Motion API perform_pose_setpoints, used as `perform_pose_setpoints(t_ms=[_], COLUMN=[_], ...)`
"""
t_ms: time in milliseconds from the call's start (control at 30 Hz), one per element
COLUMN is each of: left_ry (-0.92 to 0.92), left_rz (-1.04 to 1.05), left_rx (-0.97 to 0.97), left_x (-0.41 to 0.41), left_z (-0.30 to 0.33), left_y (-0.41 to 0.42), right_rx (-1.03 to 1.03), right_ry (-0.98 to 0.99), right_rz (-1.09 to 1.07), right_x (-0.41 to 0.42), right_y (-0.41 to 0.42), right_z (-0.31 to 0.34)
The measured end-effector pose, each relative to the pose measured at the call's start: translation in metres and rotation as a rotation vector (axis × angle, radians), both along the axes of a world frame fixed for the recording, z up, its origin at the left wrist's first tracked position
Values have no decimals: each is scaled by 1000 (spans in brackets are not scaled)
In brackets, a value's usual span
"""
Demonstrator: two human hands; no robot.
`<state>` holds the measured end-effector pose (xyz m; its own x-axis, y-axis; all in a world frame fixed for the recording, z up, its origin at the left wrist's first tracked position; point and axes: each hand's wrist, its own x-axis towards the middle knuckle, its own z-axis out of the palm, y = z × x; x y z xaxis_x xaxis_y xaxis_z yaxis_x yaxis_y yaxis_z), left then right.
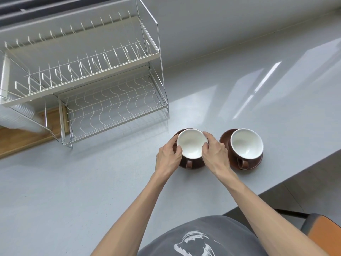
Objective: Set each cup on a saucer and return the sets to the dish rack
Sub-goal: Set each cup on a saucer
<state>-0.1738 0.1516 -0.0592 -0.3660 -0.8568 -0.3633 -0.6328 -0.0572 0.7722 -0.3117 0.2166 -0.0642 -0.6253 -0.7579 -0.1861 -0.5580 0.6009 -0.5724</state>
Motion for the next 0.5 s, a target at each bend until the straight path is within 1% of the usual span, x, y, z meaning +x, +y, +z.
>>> perform_pose_setpoints(t_ms=[333, 500], left_ry=[-16, -11], left_rz=[9, 19], left_rx=[17, 25], left_x=[2, 3], left_z=[-2, -1], left_y=[1, 0], right_rx=[-2, 2], right_ry=[4, -27], right_rz=[18, 20], right_x=[-1, -3], right_y=[1, 4], right_z=[-2, -1])
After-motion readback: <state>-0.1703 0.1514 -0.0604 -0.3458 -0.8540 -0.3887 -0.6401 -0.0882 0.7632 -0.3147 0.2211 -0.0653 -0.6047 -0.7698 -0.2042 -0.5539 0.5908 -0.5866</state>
